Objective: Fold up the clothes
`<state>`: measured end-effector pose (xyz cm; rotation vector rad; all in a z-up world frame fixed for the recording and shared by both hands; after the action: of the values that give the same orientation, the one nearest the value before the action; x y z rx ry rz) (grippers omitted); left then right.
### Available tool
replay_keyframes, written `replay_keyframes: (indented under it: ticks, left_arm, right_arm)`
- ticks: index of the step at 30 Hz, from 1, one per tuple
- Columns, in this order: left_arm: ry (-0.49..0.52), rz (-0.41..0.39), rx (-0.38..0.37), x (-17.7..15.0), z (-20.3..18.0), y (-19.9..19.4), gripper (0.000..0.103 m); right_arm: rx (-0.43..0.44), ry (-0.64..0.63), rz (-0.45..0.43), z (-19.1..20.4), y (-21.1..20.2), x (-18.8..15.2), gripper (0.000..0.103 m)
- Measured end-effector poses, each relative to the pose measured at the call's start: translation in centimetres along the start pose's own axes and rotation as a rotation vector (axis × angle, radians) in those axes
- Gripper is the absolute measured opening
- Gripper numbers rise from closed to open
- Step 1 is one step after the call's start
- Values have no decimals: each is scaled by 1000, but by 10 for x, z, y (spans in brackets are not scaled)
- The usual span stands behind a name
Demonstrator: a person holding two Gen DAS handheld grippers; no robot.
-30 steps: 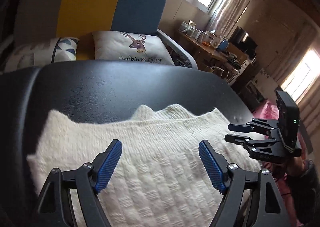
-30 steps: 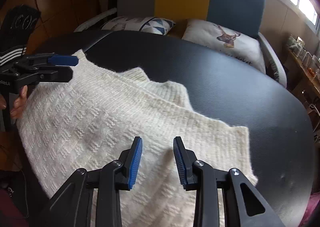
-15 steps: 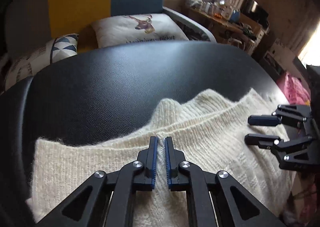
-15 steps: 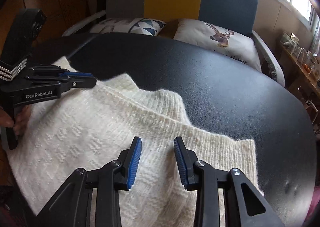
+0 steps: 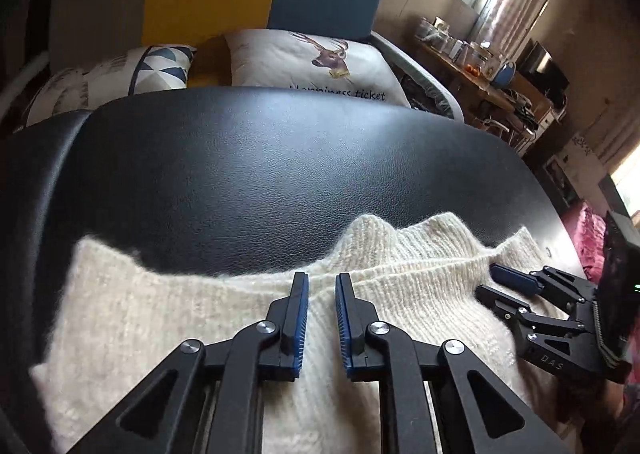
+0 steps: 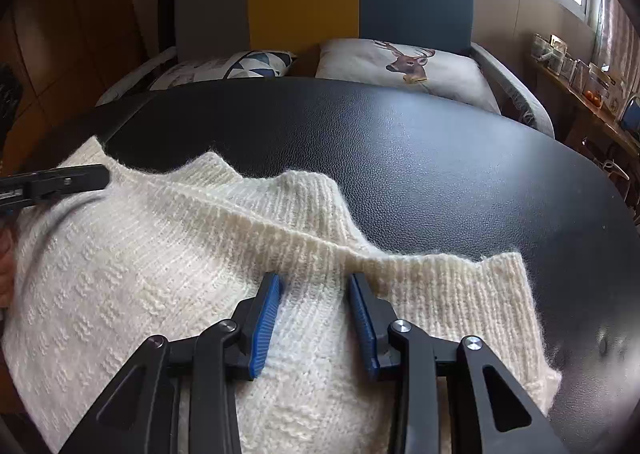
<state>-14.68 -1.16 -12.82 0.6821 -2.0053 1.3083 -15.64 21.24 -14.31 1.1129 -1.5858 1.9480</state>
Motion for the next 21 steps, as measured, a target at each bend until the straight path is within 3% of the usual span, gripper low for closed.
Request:
replay_keyframes:
  ticks: [5,10,13,18,21]
  left_arm:
    - [-109,-71,14,-16,38,-72,42]
    - [-116,-110,-5,-47,48,-128,43]
    - [-92,-104,-31,-66,38,-140,45]
    - [-104,-71,-9,-97,38,-139,46]
    - [-142,-89,-11,-105,41,-141,46]
  right_arm:
    - [-19,-5,-15,9,-14,8,37]
    - [71,-7,-67,46,-47,10,37]
    - [142,-26,-73,73,-67,-2,37]
    - [108,-41,-16,82,-75,-42,38]
    - [96,-23,-75,82,-76,-52,38]
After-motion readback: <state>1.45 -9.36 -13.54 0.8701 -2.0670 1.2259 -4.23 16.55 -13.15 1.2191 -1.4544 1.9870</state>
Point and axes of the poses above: each gripper's, at about its wrist camera, not at the fingertips, and y roughly the way its jaws point, z to its left, x to its top, the point moved 7 cm from there along y, roughly the way its jaws point, and after that the axes turned 15 degrees about -z, right-handed, at the moved point
